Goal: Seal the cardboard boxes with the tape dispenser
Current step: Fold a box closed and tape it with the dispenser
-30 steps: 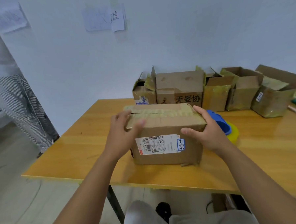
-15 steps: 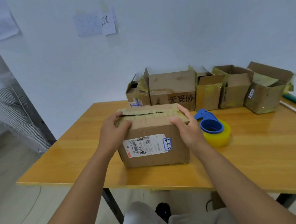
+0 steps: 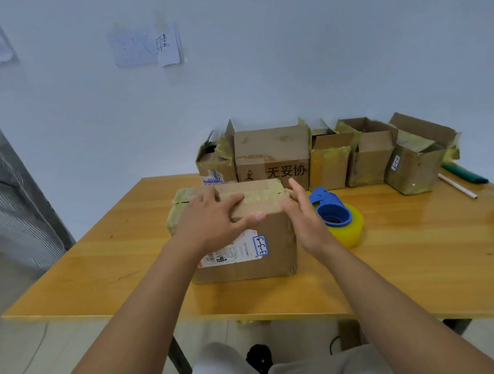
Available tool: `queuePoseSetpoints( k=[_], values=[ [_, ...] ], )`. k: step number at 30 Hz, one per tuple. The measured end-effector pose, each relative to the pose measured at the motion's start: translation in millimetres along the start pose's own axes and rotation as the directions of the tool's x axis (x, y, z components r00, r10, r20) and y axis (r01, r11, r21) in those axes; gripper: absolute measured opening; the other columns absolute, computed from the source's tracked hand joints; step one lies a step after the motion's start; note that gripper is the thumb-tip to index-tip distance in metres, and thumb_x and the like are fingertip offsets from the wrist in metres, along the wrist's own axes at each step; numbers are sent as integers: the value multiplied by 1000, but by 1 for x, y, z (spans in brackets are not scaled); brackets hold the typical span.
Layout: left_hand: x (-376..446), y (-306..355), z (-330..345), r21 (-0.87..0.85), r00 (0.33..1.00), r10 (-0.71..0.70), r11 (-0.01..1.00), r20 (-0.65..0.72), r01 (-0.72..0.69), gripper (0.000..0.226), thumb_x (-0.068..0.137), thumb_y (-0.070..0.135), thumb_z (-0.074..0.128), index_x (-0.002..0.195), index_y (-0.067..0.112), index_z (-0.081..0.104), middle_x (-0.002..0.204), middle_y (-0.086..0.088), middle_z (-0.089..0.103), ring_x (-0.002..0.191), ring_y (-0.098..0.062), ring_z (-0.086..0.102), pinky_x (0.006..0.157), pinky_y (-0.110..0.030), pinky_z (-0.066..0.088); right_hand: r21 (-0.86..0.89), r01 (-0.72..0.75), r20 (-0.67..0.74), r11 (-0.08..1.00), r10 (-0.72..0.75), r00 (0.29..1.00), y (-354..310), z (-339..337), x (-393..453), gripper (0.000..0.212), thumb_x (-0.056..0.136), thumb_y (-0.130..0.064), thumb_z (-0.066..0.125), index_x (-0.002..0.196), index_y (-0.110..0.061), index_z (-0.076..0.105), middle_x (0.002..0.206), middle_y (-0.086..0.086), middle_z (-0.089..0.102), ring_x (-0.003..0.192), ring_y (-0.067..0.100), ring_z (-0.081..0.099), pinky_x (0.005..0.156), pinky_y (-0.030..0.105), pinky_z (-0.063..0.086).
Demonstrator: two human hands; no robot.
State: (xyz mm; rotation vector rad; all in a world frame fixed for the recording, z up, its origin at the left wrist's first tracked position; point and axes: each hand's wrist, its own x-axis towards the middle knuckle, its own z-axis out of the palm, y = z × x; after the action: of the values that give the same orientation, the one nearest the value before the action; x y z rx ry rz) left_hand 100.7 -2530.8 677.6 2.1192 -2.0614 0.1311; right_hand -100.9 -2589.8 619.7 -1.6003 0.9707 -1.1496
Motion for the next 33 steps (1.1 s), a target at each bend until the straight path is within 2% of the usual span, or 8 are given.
queuePoseSetpoints(
  k=[2,4,8,14,20,25,30,33],
  values=[
    [0,-4,3,58,1000,27,998,5,-27,109,60,103,1,150,47,24,149,-4,31,135,-29,34,106,-46,37,-74,16,-165,997,-28,986,9,-24,1,56,105,-47,40,156,-31,26,124,-24,47,107,-21,44,84,8,32],
    [2,-4,5,94,999,32,995,7,-32,111,58,104,0,151,48,20,157,-3,27,140,-30,30,111,-49,34,-354,-87,-341,931,-42,939,20,-47,6,48,104,-37,43,148,-20,40,126,-7,54,113,-2,51,87,20,37],
    [5,-3,6,108,999,30,994,12,-31,112,57,104,-1,152,48,18,159,0,27,143,-28,28,112,-48,32,-847,-225,-197,482,108,974,41,-55,15,54,94,-57,50,127,-15,50,116,6,63,104,24,59,97,41,42],
    [5,-3,6,98,999,27,995,20,-29,114,56,105,-1,153,48,14,159,0,26,144,-27,26,113,-46,31,-898,-286,-263,335,114,958,56,-27,37,100,86,-79,41,155,-13,13,106,4,68,99,23,64,105,45,37],
    [6,-5,8,101,1000,23,995,-14,-21,113,56,104,-2,153,49,14,158,-1,27,144,-27,27,112,-45,30,-912,-316,-318,261,34,947,65,-22,44,61,98,-48,47,147,-15,29,106,4,65,93,25,62,82,42,34],
    [7,-6,10,91,1000,23,996,-14,-22,110,58,104,1,152,49,16,157,-1,29,143,-27,28,111,-46,31,-924,-254,-271,285,-23,962,57,-24,36,40,98,-34,48,134,-19,39,101,1,63,90,23,59,83,43,37],
    [6,-5,8,89,1000,18,996,17,-19,108,60,103,2,153,48,16,159,-1,28,144,-26,27,112,-46,30,-743,-129,-298,656,-154,942,24,-55,24,39,98,-26,53,134,-17,40,80,-8,52,78,21,52,90,42,30],
    [6,-5,2,-59,999,-3,998,44,5,101,68,97,-2,153,46,17,161,2,26,147,-25,23,115,-48,25,-635,41,-250,772,-255,934,-15,-70,13,48,98,-28,59,142,-20,39,104,-6,55,103,21,55,110,44,22]
  ],
)
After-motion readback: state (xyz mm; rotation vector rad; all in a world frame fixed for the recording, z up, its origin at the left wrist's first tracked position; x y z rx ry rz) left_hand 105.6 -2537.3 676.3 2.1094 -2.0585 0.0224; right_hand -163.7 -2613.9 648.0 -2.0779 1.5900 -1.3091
